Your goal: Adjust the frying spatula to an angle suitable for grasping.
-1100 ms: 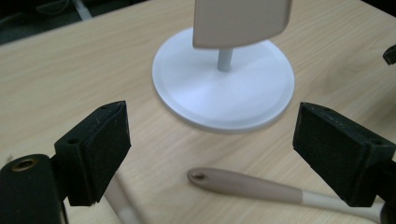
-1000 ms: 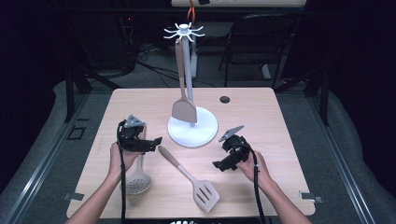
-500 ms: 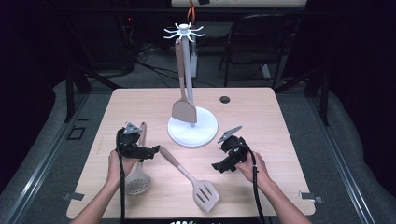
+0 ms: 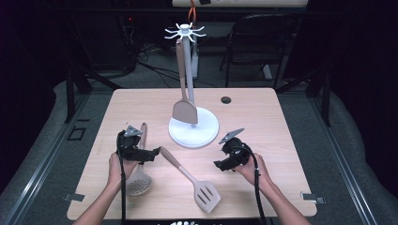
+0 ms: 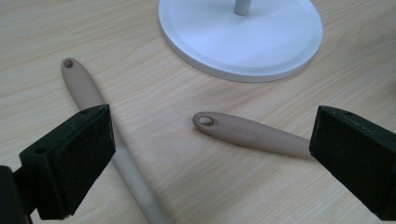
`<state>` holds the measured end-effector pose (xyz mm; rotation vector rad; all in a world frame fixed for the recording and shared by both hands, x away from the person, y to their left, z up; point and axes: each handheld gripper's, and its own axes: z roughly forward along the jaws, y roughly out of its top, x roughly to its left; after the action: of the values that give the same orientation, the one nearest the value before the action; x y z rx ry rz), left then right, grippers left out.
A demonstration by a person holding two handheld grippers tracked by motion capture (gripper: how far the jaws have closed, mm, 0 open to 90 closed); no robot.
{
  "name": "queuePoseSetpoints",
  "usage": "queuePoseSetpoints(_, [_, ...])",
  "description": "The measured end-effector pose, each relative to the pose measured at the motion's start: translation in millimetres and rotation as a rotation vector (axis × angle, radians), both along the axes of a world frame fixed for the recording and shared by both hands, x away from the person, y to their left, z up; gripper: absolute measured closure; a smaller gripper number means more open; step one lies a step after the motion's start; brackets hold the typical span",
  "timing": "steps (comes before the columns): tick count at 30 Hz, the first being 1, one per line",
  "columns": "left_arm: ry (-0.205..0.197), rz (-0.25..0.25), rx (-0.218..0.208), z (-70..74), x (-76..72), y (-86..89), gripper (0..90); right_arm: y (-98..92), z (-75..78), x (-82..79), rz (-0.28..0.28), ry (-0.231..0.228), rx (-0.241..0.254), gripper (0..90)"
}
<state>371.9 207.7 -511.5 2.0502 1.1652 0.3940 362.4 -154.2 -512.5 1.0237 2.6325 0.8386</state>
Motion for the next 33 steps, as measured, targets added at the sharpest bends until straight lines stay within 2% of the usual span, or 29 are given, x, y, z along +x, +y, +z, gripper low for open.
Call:
queuePoseSetpoints(4, [-0.003,0.016,-0.009,0.4,-1.2,1.9,0.1,-1.0,1.8,-6.2,0.022,0.016,-0.015,62.8])
queuePoseSetpoints(6, [-0.003,0.022,-0.014,-0.5,-1.2,2.4,0.1,-1.3,4.1,-10.2,0.038,0.005,-0.013,76.2])
queuePoseSetpoints(8, [0.012,0.022,-0.027,-2.0,-1.2,2.4,0.1,-0.4,6.8,-15.9,0.050,0.009,0.010,85.2])
queuePoseSetpoints(10, [0.022,0.030,-0.029,-3.6,-1.3,1.4,0.1,3.1,8.2,-21.1,0.073,0.019,0.016,90.0])
queuePoseSetpoints(13, [0.033,0.041,-0.024,-5.4,-0.7,0.2,0.1,14.7,7.8,-29.6,0.107,0.038,0.023,90.0])
queuePoseSetpoints(15, [0.040,0.046,-0.026,-5.2,-1.3,-1.5,0.1,21.7,11.3,-37.0,0.141,0.032,0.010,90.0])
queuePoseSetpoints(18, [0.042,0.043,-0.022,-5.4,-2.0,-3.4,0.1,29.4,16.5,-51.6,0.177,0.042,0.025,90.0])
queuePoseSetpoints(20, [0.048,0.034,-0.016,-5.6,-1.9,-4.2,0.1,34.8,16.2,-62.1,0.216,0.067,0.012,90.0])
queuePoseSetpoints(22, [0.053,0.036,-0.019,-6.3,-2.2,-6.0,0.1,40.4,13.3,-70.0,0.229,0.085,0.010,90.0])
queuePoseSetpoints(24, [0.059,0.032,-0.019,-6.2,-2.5,-7.3,0.1,46.4,12.8,-75.7,0.264,0.100,-0.023,90.0])
queuePoseSetpoints(25, [0.062,0.033,-0.019,-6.3,-2.6,-8.1,0.1,49.6,11.2,-77.9,0.267,0.103,-0.015,90.0])
queuePoseSetpoints(29, [0.073,0.030,-0.011,-6.4,-3.3,-10.4,0.1,55.4,2.4,-77.6,0.289,0.165,-0.079,90.0])
queuePoseSetpoints(30, [0.071,0.033,-0.009,-6.9,-3.4,-10.9,0.1,55.2,0.0,-76.3,0.298,0.177,-0.111,90.0])
queuePoseSetpoints(32, [0.082,0.031,-0.008,-7.2,-3.5,-11.6,0.1,56.4,-7.1,-75.3,0.300,0.199,-0.116,90.0])
queuePoseSetpoints(33, [0.082,0.031,-0.008,-7.2,-3.5,-11.6,0.2,56.6,-8.5,-74.1,0.309,0.203,-0.135,90.0])
